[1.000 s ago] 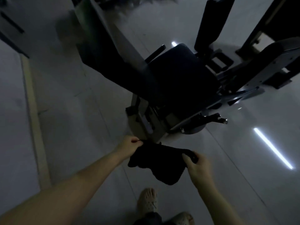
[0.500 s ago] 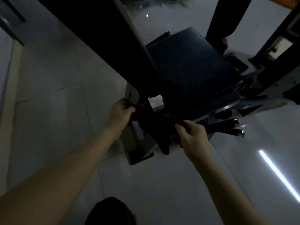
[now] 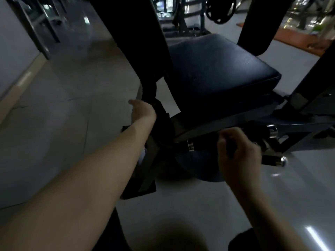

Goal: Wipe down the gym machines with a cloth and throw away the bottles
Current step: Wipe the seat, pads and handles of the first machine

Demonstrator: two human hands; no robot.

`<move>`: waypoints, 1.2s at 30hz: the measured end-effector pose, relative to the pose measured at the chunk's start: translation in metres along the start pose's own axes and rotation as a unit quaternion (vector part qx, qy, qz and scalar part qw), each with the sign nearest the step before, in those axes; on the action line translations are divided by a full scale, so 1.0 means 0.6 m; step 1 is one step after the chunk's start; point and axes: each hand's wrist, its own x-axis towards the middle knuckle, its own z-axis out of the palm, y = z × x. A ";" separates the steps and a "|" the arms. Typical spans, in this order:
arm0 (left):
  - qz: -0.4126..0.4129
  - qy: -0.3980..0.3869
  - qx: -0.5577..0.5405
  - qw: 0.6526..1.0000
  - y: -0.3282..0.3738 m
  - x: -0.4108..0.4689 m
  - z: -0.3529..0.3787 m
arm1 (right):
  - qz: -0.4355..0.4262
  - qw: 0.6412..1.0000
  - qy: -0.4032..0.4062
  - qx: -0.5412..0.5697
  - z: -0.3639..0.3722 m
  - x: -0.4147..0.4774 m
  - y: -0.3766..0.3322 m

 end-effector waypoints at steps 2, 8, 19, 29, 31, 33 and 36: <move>-0.038 -0.048 0.006 0.998 -0.002 -0.017 -0.005 | -0.007 0.997 -0.069 -0.041 0.017 -0.021 0.003; -0.084 -0.074 -0.002 0.994 -0.010 -0.164 -0.014 | -0.044 0.994 -0.093 -0.041 0.006 -0.013 0.032; -0.058 -0.080 0.059 0.993 0.021 -0.094 -0.021 | -0.042 0.991 -0.106 0.067 0.044 -0.016 0.063; -0.085 -0.075 -0.023 0.993 0.017 -0.033 -0.015 | -0.062 0.991 -0.097 0.069 0.047 -0.018 0.074; -0.067 -0.064 0.009 0.996 0.015 -0.064 -0.017 | -0.064 0.992 -0.099 0.045 0.042 -0.015 0.069; -0.065 -0.063 0.012 0.996 0.007 -0.098 -0.024 | -0.070 0.992 -0.101 0.027 0.039 -0.013 0.062; -0.089 -0.068 -0.025 0.993 -0.014 -0.138 -0.022 | -0.069 0.993 -0.097 0.019 0.037 -0.014 0.060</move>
